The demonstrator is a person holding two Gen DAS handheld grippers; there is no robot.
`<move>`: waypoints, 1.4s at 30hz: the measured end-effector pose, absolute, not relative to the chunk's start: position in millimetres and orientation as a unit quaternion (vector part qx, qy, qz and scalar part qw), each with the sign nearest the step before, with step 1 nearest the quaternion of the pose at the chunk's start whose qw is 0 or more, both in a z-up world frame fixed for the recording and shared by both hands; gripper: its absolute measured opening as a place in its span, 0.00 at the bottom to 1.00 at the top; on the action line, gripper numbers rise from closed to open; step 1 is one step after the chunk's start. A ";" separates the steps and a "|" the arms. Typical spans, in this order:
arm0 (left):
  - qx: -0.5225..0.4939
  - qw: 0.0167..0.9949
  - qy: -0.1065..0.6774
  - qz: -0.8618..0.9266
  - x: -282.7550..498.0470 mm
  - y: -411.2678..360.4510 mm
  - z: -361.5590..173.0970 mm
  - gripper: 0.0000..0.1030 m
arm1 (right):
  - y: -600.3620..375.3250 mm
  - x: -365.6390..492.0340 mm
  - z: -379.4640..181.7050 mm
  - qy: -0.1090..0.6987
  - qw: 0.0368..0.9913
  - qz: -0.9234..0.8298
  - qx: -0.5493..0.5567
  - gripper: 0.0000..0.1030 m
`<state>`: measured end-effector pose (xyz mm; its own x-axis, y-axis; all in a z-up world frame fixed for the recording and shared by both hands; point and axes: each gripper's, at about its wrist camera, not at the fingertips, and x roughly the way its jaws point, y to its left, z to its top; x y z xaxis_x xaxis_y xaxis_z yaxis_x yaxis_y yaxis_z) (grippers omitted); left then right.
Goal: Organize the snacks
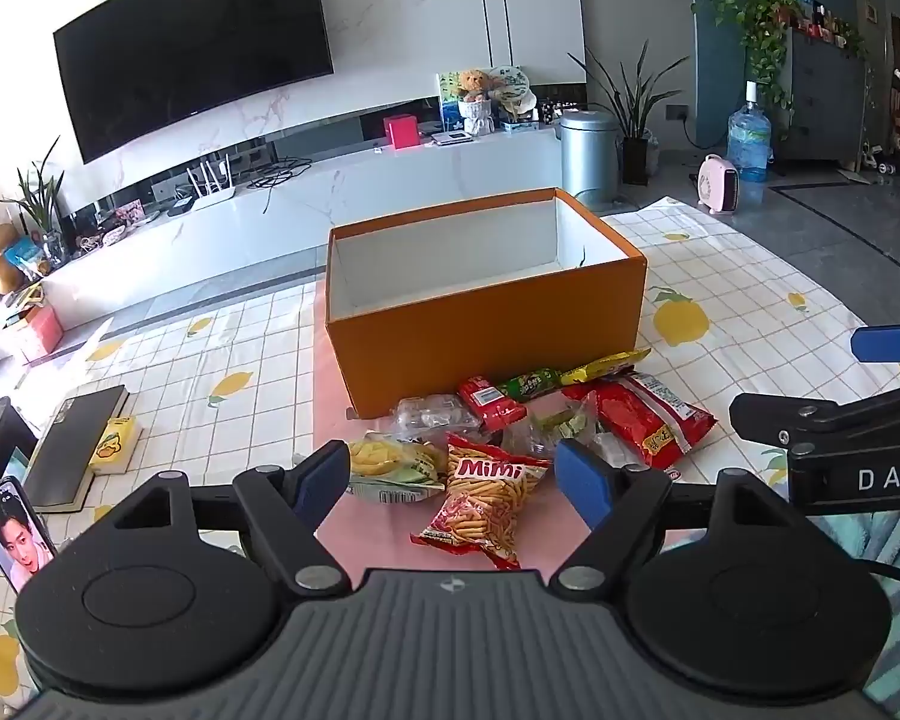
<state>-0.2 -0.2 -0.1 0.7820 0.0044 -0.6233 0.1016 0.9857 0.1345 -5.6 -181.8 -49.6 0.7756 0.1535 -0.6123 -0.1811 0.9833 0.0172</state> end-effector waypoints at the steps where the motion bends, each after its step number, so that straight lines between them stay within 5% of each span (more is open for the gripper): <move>1: 0.081 0.940 0.330 -0.026 -0.2 -0.1 0.0 0.88 | -181.9 -5.4 -49.3 0.324 0.942 0.089 -0.022 0.96; 42: 0.085 0.938 0.334 -0.025 -0.5 0.7 -0.4 0.88 | -182.2 -6.1 -49.3 0.326 0.941 0.089 -0.015 0.96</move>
